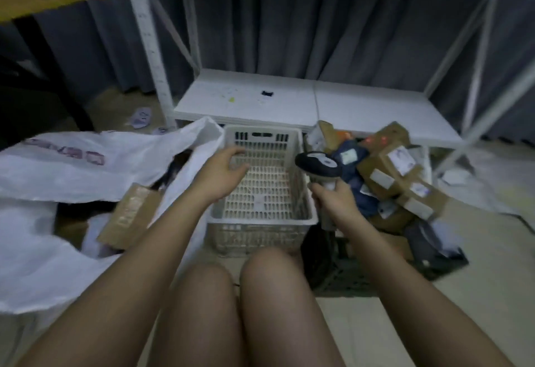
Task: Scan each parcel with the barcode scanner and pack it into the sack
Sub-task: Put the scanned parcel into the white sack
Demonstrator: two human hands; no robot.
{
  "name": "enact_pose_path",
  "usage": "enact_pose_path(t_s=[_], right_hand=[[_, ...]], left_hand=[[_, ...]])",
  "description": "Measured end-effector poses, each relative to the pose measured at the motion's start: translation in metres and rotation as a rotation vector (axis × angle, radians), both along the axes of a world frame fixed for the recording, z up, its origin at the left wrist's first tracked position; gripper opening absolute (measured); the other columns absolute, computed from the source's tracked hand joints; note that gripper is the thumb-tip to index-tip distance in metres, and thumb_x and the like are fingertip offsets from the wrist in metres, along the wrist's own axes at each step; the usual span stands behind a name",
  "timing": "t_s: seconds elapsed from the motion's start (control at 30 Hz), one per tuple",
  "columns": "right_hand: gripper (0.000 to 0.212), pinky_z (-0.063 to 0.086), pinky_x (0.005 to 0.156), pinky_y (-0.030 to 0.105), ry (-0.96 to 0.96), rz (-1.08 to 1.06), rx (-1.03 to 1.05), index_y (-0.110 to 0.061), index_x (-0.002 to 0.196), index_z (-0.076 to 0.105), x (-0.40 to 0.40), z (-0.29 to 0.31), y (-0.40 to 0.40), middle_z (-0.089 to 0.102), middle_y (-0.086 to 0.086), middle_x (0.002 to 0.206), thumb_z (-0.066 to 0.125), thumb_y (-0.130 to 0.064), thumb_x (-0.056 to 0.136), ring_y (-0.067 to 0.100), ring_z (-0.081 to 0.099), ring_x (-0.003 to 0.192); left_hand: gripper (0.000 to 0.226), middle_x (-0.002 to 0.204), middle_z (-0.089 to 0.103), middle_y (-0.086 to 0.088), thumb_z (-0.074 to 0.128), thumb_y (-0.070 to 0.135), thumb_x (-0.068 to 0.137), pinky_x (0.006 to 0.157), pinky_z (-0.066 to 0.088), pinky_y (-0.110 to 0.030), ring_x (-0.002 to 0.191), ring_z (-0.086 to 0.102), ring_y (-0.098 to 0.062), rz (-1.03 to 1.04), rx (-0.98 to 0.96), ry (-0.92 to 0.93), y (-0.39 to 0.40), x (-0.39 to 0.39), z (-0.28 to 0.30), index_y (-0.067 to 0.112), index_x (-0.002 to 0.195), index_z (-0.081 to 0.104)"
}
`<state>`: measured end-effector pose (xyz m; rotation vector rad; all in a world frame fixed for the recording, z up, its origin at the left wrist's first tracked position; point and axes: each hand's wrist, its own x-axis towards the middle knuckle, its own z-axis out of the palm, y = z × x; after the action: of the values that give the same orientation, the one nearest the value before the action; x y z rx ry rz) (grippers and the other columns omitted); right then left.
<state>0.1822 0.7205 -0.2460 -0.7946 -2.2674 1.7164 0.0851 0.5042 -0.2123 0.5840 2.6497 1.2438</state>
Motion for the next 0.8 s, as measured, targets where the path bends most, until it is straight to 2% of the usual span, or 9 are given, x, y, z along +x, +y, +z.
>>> enact_pose_path(t_s=[0.1,0.17,0.23,0.33,0.47,0.6,0.67,0.73,0.8], right_hand=[[0.009,0.043,0.044,0.02,-0.01,-0.129,-0.081,-0.012,0.095,0.054,0.039,-0.018,0.049,0.056,0.004,0.067,0.063,-0.009,0.092,0.017,0.053,0.058],[0.015,0.045,0.054,0.024,-0.012,-0.226,-0.13,-0.015,0.101,0.054,0.065,-0.029,0.077,0.057,-0.001,0.072,0.064,-0.01,0.091,0.014,0.054,0.062],[0.017,0.045,0.059,0.03,-0.034,-0.308,-0.152,-0.01,0.102,0.057,0.084,-0.041,0.104,0.059,0.002,0.073,0.067,-0.013,0.088,0.018,0.056,0.065],[0.013,0.044,0.052,0.027,-0.027,-0.487,-0.169,-0.008,0.093,0.059,0.101,-0.054,0.142,0.058,0.008,0.068,0.067,-0.014,0.086,0.022,0.054,0.059],[0.019,0.042,0.058,0.027,-0.016,-0.634,-0.135,-0.002,0.097,0.057,0.1,-0.066,0.185,0.059,0.013,0.076,0.063,-0.018,0.088,0.019,0.053,0.062],[0.035,0.042,0.074,0.027,0.04,-0.669,-0.149,-0.009,0.12,0.057,0.074,-0.071,0.217,0.064,0.006,0.103,0.065,-0.024,0.089,0.016,0.058,0.086],[0.038,0.044,0.076,0.028,0.071,-0.667,-0.15,-0.012,0.124,0.055,0.06,-0.071,0.229,0.064,0.004,0.109,0.065,-0.023,0.09,0.017,0.059,0.094],[0.029,0.045,0.075,0.028,0.069,-0.656,-0.159,-0.016,0.117,0.057,0.048,-0.074,0.236,0.064,0.003,0.102,0.065,-0.022,0.09,0.017,0.06,0.092],[0.012,0.049,0.074,0.03,0.065,-0.642,-0.169,-0.024,0.099,0.057,0.04,-0.08,0.242,0.064,0.0,0.092,0.065,-0.021,0.09,0.015,0.061,0.087]], left_hand=[[0.048,0.149,0.041,-0.001,0.055,0.03,0.097,0.091,0.037,-0.025,0.133,0.042,-0.021,-0.123,0.024,-0.105,0.078,0.013,-0.015,0.017,0.142,0.041],[0.05,0.149,0.041,-0.003,0.054,0.03,0.097,0.095,0.036,-0.026,0.134,0.041,-0.022,-0.194,-0.02,-0.159,0.132,0.025,-0.028,0.015,0.143,0.04],[0.049,0.147,0.042,-0.006,0.053,0.031,0.098,0.093,0.039,-0.029,0.13,0.044,-0.023,-0.258,-0.072,-0.212,0.182,0.033,-0.044,0.014,0.142,0.04],[0.046,0.14,0.047,-0.008,0.05,0.031,0.099,0.084,0.037,-0.027,0.114,0.05,-0.024,-0.335,-0.106,-0.295,0.251,0.041,-0.065,0.012,0.14,0.039],[0.046,0.132,0.047,-0.007,0.053,0.038,0.097,0.092,0.038,-0.031,0.126,0.046,-0.03,-0.267,-0.01,-0.487,0.327,0.038,-0.093,0.016,0.134,0.037],[0.094,0.152,0.033,-0.009,0.061,0.059,0.081,0.11,0.032,-0.042,0.137,0.036,-0.033,-0.147,0.118,-0.568,0.387,0.018,-0.115,0.022,0.153,0.013],[0.096,0.159,0.013,-0.012,0.057,0.059,0.086,0.113,0.025,-0.047,0.143,0.023,-0.037,-0.071,0.097,-0.571,0.411,0.006,-0.123,0.024,0.154,-0.001],[0.093,0.16,0.001,-0.014,0.052,0.061,0.088,0.112,0.025,-0.047,0.143,0.019,-0.038,-0.032,0.071,-0.588,0.426,-0.008,-0.128,0.026,0.154,-0.004],[0.086,0.156,0.01,-0.016,0.054,0.061,0.087,0.106,0.032,-0.044,0.137,0.029,-0.039,-0.013,0.114,-0.628,0.436,-0.023,-0.136,0.027,0.152,0.008]])
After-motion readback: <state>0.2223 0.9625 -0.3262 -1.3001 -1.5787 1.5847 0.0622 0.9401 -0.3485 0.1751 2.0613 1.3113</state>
